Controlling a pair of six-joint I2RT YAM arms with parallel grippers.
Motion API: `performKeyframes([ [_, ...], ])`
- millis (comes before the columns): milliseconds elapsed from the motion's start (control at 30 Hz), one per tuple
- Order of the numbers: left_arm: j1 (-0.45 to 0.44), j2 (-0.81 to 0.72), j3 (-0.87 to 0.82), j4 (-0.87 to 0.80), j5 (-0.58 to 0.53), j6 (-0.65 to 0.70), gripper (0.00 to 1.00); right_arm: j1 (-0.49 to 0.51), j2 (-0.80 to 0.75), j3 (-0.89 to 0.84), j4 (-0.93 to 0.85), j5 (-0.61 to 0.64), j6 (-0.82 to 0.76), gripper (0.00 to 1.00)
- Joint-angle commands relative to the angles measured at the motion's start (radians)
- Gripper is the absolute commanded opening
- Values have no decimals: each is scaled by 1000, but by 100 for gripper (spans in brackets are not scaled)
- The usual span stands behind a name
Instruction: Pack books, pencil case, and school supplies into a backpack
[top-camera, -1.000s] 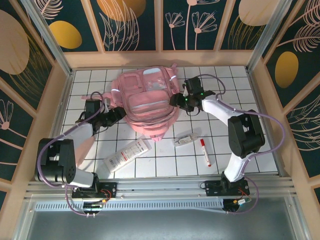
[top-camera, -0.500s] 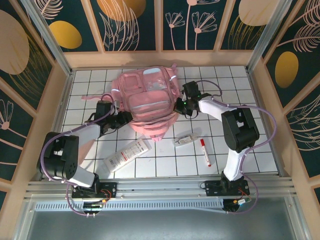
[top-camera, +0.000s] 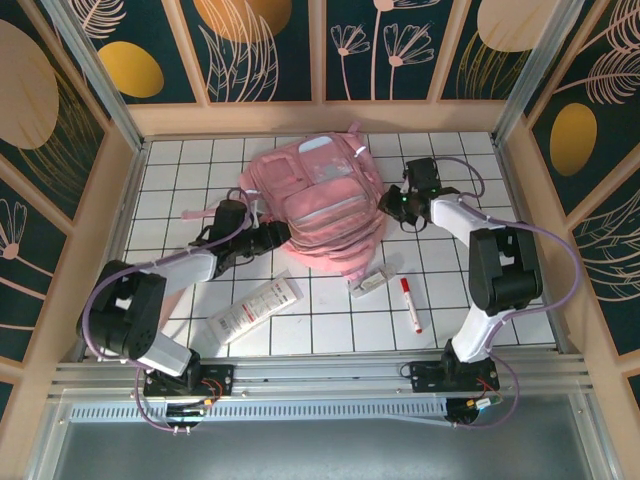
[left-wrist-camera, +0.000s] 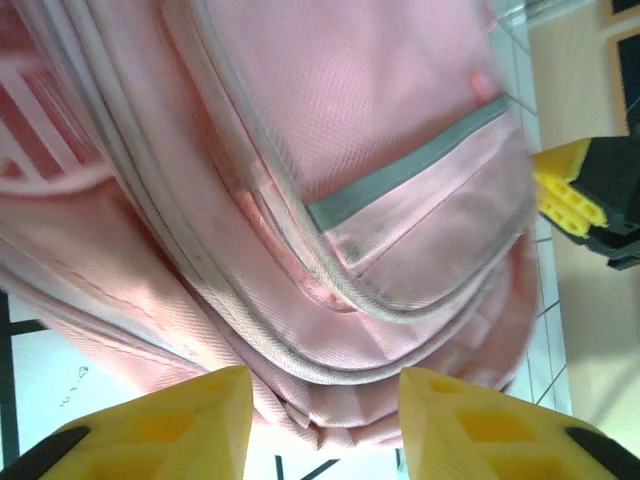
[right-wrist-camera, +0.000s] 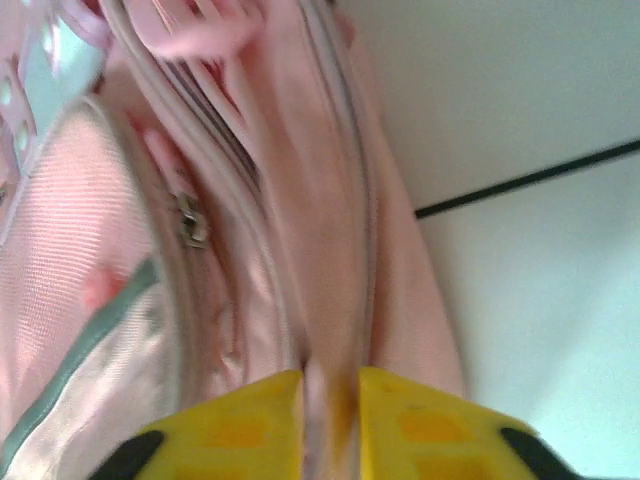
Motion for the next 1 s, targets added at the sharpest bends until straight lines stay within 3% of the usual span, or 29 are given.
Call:
performKeyframes([
  [0,33,-137,37,-124,-99,46,48,2,-63,49,-47,103,-99,31],
  [67,113,-197,7,-170,-107,56,46,45,-82,103,-100,152,-173,35],
  [167,222,-212,-38,-199,-88,115,34,162,-79,176,-139,214,-282,37],
  [267,229,-124,-13,-225,-44,252,34,303,-42,223,-113,218,-371,40],
  [367,229,-28,14,-221,-5,314,33,406,34,288,-113,233,-428,50],
  [467,232,13,29,-205,-18,337,33,478,118,360,-136,302,-460,53],
  [667,233,95,21,-101,56,308,31,587,240,439,-202,439,-561,53],
  [967,233,171,5,35,86,296,33,648,319,443,-240,562,-688,63],
])
